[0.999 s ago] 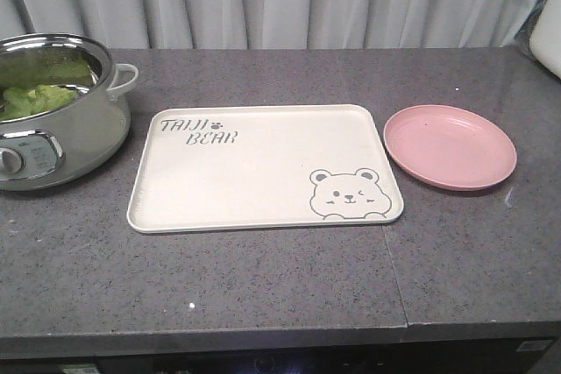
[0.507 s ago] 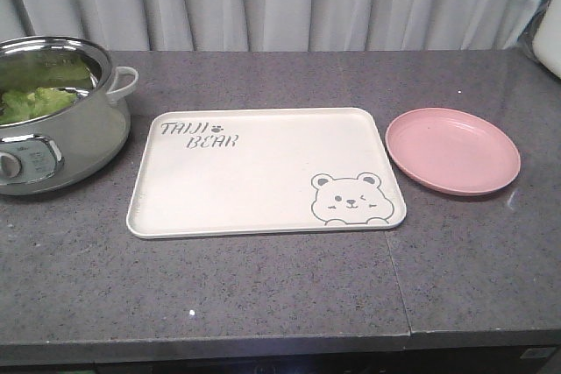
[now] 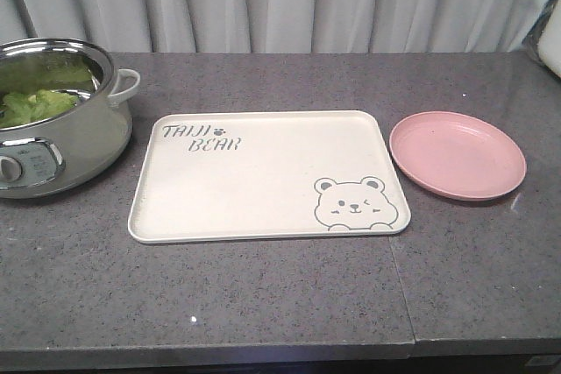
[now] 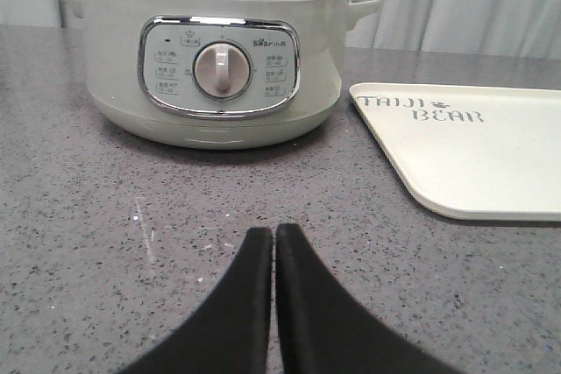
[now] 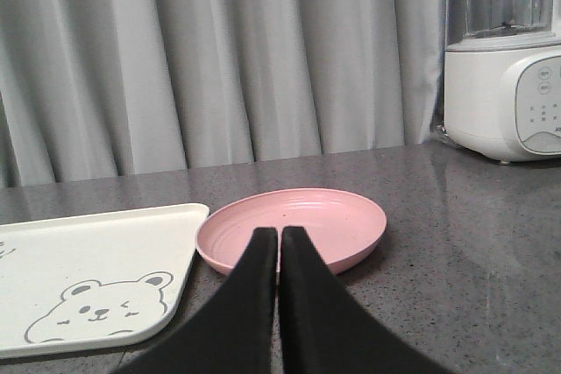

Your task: Transfer vegetables to tray and serve

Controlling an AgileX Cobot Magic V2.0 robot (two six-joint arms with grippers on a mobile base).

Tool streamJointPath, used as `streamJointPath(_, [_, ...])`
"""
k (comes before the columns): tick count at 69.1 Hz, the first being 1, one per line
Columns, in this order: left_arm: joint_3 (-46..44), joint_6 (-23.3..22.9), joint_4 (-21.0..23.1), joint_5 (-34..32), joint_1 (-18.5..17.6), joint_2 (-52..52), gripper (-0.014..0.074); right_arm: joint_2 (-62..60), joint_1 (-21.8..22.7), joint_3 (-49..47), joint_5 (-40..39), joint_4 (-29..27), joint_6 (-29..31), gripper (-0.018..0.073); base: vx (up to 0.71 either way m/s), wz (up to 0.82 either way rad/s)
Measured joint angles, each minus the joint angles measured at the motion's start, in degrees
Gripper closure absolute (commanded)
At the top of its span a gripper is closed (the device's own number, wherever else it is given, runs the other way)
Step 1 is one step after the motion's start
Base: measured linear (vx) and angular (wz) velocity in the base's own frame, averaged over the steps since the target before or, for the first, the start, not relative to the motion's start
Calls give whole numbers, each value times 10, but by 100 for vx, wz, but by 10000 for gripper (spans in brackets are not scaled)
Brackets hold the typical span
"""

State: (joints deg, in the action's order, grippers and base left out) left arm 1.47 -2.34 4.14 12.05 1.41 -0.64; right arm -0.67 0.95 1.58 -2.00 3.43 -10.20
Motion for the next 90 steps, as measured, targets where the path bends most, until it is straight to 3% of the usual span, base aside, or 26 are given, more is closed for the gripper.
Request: streamJointPath(90, [0, 0, 0, 0, 0, 0, 602, 0, 0, 0, 0, 0, 0, 562, 0, 0])
